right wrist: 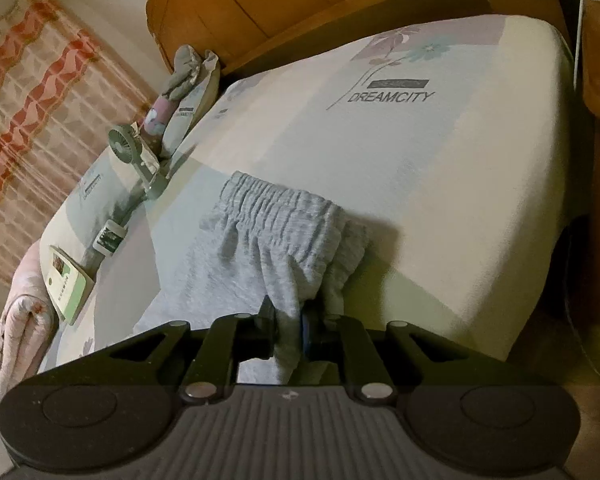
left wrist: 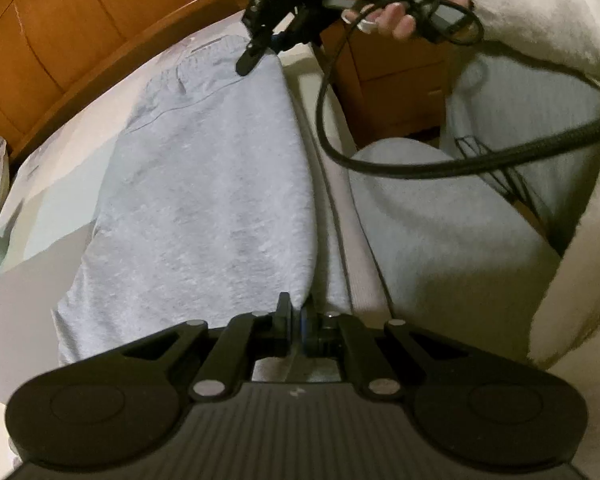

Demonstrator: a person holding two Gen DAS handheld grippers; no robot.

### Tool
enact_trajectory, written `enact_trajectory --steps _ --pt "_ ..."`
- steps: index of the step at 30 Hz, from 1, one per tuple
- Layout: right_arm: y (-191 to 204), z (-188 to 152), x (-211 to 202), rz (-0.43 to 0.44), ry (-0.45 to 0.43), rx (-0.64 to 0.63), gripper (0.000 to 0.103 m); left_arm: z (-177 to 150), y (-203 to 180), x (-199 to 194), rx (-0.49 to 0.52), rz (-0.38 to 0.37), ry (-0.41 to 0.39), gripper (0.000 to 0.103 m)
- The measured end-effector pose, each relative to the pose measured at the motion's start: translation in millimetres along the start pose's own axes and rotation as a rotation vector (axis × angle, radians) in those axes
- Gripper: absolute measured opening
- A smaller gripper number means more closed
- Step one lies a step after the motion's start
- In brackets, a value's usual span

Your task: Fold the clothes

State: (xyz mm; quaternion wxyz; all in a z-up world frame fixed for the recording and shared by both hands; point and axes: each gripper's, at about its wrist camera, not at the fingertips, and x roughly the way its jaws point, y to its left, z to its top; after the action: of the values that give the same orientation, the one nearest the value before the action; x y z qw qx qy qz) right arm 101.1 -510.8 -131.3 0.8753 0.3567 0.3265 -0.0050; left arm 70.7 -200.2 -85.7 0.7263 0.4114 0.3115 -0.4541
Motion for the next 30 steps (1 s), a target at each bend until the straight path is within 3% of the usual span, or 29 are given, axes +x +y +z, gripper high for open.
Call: enact_trajectory --steps 3,5,6,9,12,17,22,27,30 --pt "7 0 -10 -0.039 -0.014 -0.040 0.028 2 1 -5 -0.020 -0.006 0.002 0.006" --pt "11 0 -21 -0.074 -0.036 -0.069 0.045 -1 1 -14 -0.031 -0.011 -0.004 0.014" --pt "13 0 -28 -0.088 -0.049 -0.080 0.047 -3 1 -19 -0.036 -0.012 -0.009 0.014" --pt "20 0 -46 -0.109 -0.087 -0.120 0.048 -9 7 -40 -0.059 -0.009 -0.022 0.014" --pt "34 -1 -56 -0.083 -0.107 -0.173 0.052 -14 26 -57 -0.115 0.047 -0.031 0.014" --pt "74 -19 -34 -0.004 -0.007 -0.310 0.057 -12 57 -43 -0.266 0.179 -0.030 0.016" --pt "88 -54 -2 -0.088 0.100 -0.466 0.059 -19 58 -10 -0.372 0.137 0.012 0.016" --pt "86 -65 -9 -0.112 0.119 -0.534 0.061 -39 41 -5 -0.431 0.128 0.029 0.017" --pt "98 -60 -11 -0.130 0.126 -0.532 0.062 -40 45 -18 -0.466 0.146 0.017 0.030"
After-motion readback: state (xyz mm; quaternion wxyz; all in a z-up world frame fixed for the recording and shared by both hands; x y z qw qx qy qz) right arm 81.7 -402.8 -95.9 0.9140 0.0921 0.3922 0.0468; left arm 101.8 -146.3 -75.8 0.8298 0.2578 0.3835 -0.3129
